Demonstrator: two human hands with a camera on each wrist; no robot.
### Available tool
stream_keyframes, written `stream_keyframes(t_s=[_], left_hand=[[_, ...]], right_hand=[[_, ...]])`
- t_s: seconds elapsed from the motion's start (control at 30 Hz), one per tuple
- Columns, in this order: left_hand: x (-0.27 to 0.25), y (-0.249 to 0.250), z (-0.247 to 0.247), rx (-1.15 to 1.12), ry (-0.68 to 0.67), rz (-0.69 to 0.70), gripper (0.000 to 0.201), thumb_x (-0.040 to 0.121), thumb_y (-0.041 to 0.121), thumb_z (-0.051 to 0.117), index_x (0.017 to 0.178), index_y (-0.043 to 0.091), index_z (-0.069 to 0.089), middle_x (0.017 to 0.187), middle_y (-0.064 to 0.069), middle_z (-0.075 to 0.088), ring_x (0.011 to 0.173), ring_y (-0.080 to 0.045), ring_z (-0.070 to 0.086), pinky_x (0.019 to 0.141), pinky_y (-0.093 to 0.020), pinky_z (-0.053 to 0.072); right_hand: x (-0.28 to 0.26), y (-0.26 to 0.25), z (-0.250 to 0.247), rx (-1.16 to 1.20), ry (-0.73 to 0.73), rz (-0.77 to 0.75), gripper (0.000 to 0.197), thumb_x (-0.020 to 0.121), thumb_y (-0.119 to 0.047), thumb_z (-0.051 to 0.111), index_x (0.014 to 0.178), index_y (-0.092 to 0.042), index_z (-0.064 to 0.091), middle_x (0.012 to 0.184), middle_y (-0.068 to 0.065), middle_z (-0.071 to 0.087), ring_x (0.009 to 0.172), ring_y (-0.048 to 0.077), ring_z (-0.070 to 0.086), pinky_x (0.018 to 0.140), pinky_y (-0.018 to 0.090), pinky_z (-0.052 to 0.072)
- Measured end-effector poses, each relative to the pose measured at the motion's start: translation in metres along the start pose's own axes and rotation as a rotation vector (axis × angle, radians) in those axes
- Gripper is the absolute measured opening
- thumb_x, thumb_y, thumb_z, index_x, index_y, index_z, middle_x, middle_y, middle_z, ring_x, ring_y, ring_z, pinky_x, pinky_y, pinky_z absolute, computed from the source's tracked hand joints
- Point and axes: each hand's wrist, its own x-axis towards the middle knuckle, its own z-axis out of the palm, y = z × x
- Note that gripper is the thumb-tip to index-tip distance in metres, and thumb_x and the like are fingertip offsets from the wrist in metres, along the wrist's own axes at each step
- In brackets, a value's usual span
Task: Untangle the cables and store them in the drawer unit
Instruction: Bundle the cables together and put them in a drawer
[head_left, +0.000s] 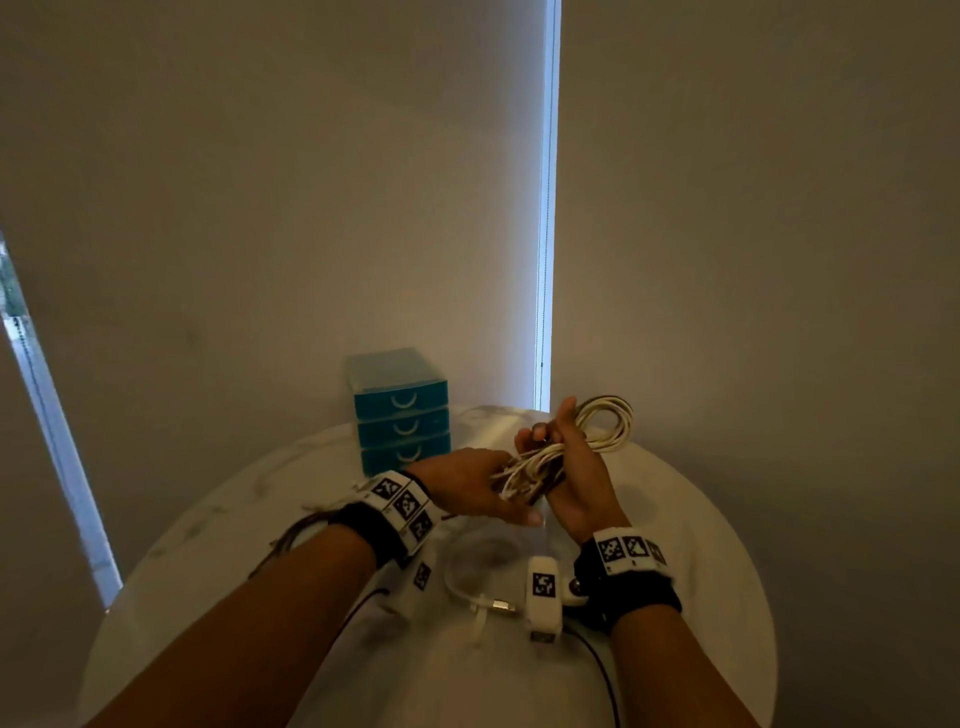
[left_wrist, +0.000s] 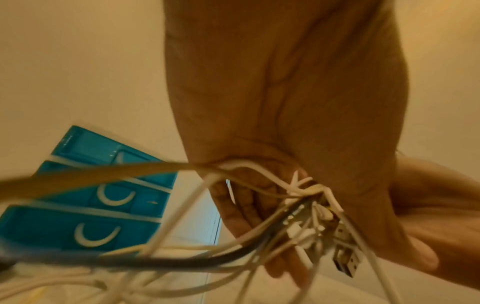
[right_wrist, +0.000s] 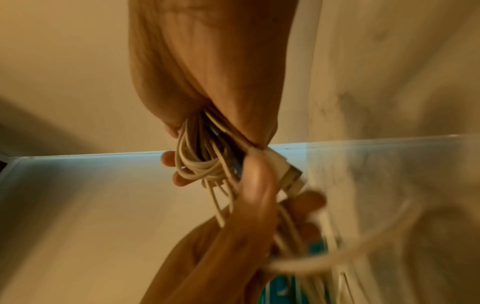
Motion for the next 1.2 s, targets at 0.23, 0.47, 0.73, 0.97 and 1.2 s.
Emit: stream_keyframes(t_s=[0.23,0.47,0.73,0.97,1.2], left_hand=[[-0.005,-0.037,-0.027,0.014,0.018,-0.044,0.026,0.096,0.047,0.066,0.106,0.026,0.076,0.095,0.003,0.073,0.091,-0.015,0.066,0.088,-0.034,0.052],[-0.004,-0.045,-0.005,-0.759,0.027,-0.056,0.015,0.107,0.010,0.053,0.109,0.001,0.065,0.091,-0.013,0.075,0.069,-0.023,0.068,0.070,-0.033,0.058],[-0.019,-0.027,-0.002,0.028,0.061,-0.103,0.065,0.101,0.076,0.030,0.102,0.026,0.072,0.084,0.005,0.063,0.073,-0.012,0.061,0.072,-0.028,0.055],[-0.025,-0.022,-0.003,0.461,0.285,0.197,0.047,0.102,0.071,0.028,0.103,0.030,0.052,0.081,0.006,0.063,0.073,-0.013,0.060,0.068,-0.028,0.043],[-0.025,-0.010,-0.051,0.275,0.249,0.418,0.020,0.106,0.054,0.054,0.114,0.037,0.063,0.110,0.017,0.073,0.096,-0.001,0.068,0.084,-0.025,0.053]], right_hand=[[-0.001,-0.001,-0.004,0.000,0.002,0.020,0.045,0.101,-0.051,0.061,0.077,-0.014,0.057,0.101,0.010,0.078,0.112,0.027,0.078,0.105,0.049,0.057],[-0.004,-0.002,0.006,0.143,0.074,-0.028,0.050,0.103,-0.057,0.056,0.073,-0.017,0.053,0.064,0.000,0.054,0.064,0.018,0.065,0.092,0.043,0.058],[-0.004,-0.005,-0.005,-0.069,0.469,-0.038,0.055,0.085,-0.070,0.076,0.076,-0.020,0.054,0.058,-0.001,0.049,0.050,0.019,0.050,0.053,0.030,0.048],[0.004,0.001,-0.013,-0.846,0.637,-0.241,0.099,0.064,-0.104,0.052,0.088,-0.010,0.073,0.084,0.012,0.078,0.081,0.036,0.074,0.081,0.052,0.065],[-0.008,0.022,0.006,-1.215,-0.039,-0.092,0.048,0.107,-0.048,0.056,0.093,-0.006,0.076,0.078,0.012,0.071,0.076,0.028,0.066,0.071,0.040,0.048]])
